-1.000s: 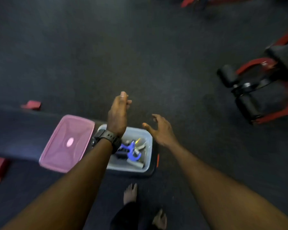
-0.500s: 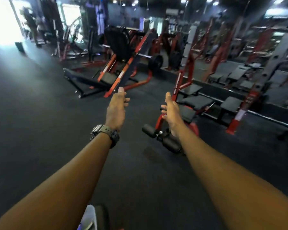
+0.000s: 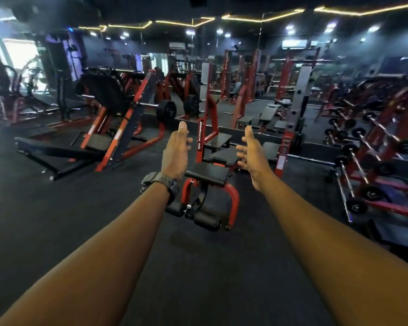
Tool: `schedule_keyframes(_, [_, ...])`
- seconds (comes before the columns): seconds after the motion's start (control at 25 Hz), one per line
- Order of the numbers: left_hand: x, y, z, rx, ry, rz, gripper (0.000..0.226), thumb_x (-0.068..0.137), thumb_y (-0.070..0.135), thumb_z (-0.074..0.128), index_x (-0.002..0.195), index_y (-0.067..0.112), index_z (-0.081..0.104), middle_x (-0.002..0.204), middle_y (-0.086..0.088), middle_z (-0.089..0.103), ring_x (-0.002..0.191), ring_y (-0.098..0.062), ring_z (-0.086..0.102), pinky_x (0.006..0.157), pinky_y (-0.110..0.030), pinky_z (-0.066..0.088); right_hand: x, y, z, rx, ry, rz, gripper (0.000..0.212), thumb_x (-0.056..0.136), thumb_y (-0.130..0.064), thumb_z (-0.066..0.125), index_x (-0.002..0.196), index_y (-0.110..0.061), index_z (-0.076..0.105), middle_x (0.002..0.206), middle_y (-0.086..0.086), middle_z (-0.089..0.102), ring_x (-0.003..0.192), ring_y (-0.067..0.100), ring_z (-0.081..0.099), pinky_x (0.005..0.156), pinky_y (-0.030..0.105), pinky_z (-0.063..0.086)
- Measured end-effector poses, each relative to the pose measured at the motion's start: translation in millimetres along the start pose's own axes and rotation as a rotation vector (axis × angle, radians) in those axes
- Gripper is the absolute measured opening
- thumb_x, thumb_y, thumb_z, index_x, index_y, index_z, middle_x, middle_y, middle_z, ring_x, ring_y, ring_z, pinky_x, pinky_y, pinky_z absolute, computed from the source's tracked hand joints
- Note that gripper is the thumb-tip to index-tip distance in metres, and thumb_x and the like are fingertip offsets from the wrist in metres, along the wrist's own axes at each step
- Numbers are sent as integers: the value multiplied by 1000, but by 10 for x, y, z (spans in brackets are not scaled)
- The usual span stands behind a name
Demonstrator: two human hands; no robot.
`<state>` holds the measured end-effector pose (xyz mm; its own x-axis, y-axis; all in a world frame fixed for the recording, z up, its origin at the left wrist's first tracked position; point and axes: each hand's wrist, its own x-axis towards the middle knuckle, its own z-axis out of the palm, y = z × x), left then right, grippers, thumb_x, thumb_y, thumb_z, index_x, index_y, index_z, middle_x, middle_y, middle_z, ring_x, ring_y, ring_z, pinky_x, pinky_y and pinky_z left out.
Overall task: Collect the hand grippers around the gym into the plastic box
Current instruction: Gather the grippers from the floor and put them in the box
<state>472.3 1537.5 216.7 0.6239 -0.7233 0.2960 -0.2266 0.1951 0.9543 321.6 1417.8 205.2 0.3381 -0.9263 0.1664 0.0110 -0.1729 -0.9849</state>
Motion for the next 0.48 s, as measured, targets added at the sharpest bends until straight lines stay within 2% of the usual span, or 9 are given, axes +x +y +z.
schedule_keyframes(0.12, [98, -51, 142, -22, -33, -9, 66, 65, 88, 28, 94, 37, 58, 107, 6, 66, 102, -16, 62, 104, -49, 45, 29, 65, -145, 1, 44, 20, 61, 86, -77, 34, 115, -27, 53, 123, 12, 62, 114, 28, 60, 100, 46, 48])
schedule_keyframes(0.28, [265, -233, 286, -40, -94, -28, 64, 68, 86, 28, 94, 36, 59, 111, 5, 67, 105, -16, 62, 105, -48, 43, 86, 227, -296, -9, 98, 59, 71, 87, -76, 35, 131, -23, 51, 122, 10, 61, 115, 29, 58, 103, 47, 47])
schedule_keyframes(0.48, [520, -472, 546, -49, -141, -18, 58, 74, 83, 27, 98, 40, 59, 116, 1, 66, 109, -18, 62, 104, -46, 44, 272, 414, -443, -8, 125, 81, 78, 90, -73, 33, 145, -17, 42, 133, 7, 56, 122, 23, 54, 105, 45, 45])
